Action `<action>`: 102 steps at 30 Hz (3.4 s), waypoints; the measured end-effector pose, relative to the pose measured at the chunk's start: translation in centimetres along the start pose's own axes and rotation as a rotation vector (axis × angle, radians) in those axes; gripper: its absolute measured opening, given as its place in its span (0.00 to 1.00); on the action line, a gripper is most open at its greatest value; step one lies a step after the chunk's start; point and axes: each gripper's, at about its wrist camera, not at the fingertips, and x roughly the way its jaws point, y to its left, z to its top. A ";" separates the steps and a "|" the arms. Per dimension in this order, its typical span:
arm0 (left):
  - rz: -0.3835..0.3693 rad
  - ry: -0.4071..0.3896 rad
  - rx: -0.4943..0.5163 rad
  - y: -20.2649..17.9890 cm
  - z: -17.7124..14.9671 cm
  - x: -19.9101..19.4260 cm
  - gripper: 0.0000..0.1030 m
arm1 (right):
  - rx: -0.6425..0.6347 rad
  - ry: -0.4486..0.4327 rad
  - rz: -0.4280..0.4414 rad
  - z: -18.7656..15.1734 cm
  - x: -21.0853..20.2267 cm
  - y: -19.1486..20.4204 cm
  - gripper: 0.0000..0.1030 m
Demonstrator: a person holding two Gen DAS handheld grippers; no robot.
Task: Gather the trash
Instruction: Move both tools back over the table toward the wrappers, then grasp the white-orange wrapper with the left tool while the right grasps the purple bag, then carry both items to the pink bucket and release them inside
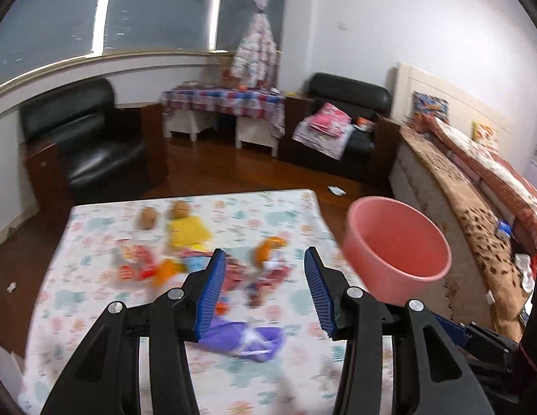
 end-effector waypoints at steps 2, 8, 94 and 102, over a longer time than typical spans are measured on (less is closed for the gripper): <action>0.031 -0.016 -0.046 2.3 -0.1 -1.0 0.51 | -0.041 0.018 -0.007 -0.2 0.3 0.8 0.37; 0.089 -0.011 -0.141 6.4 -0.6 -2.8 0.51 | -0.056 0.008 0.029 0.0 0.0 1.4 0.37; -0.077 0.099 -0.276 11.2 -2.6 1.0 0.21 | -0.132 0.039 0.068 3.3 3.5 1.5 0.09; -0.159 0.089 -0.209 7.2 -0.1 1.8 0.21 | -0.019 -0.051 -0.061 5.0 0.8 -2.5 0.09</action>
